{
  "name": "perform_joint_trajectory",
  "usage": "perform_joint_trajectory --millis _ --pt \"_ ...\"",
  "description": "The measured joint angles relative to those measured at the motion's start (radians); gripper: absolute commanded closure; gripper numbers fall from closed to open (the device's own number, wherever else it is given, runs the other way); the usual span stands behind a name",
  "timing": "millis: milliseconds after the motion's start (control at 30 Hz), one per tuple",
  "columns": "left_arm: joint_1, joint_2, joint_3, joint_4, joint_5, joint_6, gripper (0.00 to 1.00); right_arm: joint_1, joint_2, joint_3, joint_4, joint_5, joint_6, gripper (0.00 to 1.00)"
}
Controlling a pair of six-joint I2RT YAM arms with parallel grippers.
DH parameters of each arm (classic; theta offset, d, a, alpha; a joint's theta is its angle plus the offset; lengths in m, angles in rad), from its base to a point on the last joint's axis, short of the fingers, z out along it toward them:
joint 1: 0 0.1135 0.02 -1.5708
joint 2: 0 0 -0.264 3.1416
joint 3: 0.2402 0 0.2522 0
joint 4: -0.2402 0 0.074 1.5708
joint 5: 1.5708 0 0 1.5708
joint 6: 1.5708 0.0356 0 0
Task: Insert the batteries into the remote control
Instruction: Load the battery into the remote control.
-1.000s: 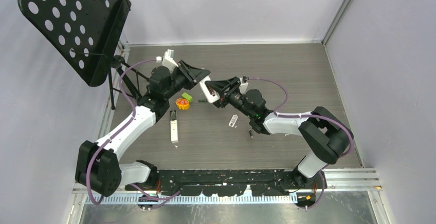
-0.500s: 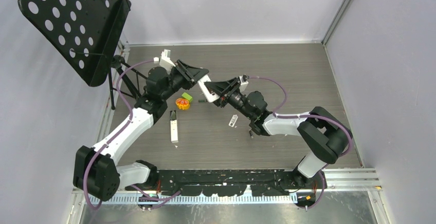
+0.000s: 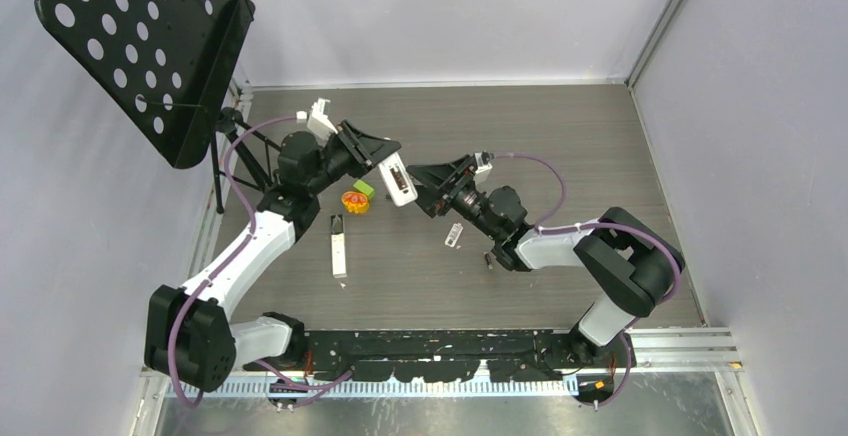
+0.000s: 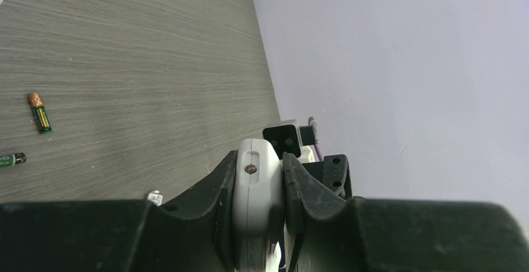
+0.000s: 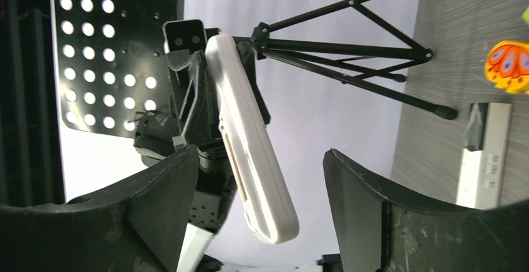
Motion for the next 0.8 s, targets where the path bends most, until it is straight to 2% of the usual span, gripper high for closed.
perform_joint_trajectory --millis 167,333,400,467,567,800 --pt "0.010 -0.001 -0.007 0.010 0.058 0.092 1.00 -0.009 -0.019 -0.009 -0.043 -0.043 -0.113 0.32" --pt "0.011 -0.016 -0.009 0.001 0.116 0.188 1.00 -0.011 -0.091 0.006 -0.179 -0.104 -0.272 0.45" --pt "0.011 -0.029 -0.010 -0.004 0.132 0.213 1.00 -0.011 -0.116 0.024 -0.238 -0.121 -0.332 0.47" --pt "0.011 -0.039 -0.010 -0.005 0.144 0.233 1.00 -0.011 -0.141 0.038 -0.291 -0.130 -0.389 0.47" --pt "0.011 -0.045 -0.010 -0.006 0.159 0.251 1.00 -0.010 -0.171 0.053 -0.369 -0.146 -0.475 0.40" --pt "0.011 -0.046 -0.010 -0.019 0.183 0.264 1.00 -0.009 -0.205 0.106 -0.542 -0.177 -0.657 0.33"
